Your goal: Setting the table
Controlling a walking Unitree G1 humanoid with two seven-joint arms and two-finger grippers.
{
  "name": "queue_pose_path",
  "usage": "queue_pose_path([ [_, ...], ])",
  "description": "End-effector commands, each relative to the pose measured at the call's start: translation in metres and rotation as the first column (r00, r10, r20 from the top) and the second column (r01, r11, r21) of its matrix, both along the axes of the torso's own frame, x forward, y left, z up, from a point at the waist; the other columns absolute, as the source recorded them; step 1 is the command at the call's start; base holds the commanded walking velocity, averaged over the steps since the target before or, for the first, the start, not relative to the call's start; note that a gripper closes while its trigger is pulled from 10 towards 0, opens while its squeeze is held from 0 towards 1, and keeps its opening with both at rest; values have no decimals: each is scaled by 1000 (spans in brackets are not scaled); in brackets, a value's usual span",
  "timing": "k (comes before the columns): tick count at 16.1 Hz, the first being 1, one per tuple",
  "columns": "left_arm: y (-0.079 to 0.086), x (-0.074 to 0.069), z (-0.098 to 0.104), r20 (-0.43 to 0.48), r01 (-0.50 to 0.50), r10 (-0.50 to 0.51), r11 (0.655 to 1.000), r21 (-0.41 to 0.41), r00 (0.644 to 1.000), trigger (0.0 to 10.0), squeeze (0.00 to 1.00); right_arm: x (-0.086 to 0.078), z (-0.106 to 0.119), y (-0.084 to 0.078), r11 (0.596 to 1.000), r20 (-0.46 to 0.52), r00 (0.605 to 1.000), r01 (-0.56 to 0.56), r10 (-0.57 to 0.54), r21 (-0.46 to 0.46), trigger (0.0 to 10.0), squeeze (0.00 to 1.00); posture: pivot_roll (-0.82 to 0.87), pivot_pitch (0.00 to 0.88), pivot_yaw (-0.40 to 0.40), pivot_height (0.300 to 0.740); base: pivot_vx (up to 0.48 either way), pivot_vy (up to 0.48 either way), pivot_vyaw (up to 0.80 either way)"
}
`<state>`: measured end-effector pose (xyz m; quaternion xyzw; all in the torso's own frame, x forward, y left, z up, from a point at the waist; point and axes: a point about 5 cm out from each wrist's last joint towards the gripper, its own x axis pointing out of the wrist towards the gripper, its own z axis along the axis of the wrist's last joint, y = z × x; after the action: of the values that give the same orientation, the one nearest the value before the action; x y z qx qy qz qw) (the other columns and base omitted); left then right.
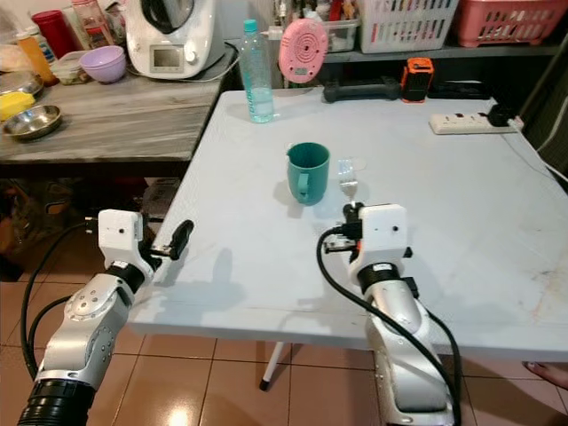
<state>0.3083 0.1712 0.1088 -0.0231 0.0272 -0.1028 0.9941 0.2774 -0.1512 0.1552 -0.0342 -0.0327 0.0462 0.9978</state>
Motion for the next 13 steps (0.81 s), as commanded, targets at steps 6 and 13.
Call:
queue_pose_path([
  [6, 7, -2, -3, -12, -17, 18, 1000, 16, 1000, 10000, 0, 2, 1, 9, 1000, 11, 1000, -27, 26, 14, 10000, 0, -60, 39, 98, 740, 0, 332, 0],
  [13, 7, -2, -3, -16, -8, 8, 1000, 26, 1000, 10000, 0, 3, 1, 8, 1000, 12, 1000, -20, 20, 15, 10000, 0, -61, 42, 103, 740, 0, 357, 0],
])
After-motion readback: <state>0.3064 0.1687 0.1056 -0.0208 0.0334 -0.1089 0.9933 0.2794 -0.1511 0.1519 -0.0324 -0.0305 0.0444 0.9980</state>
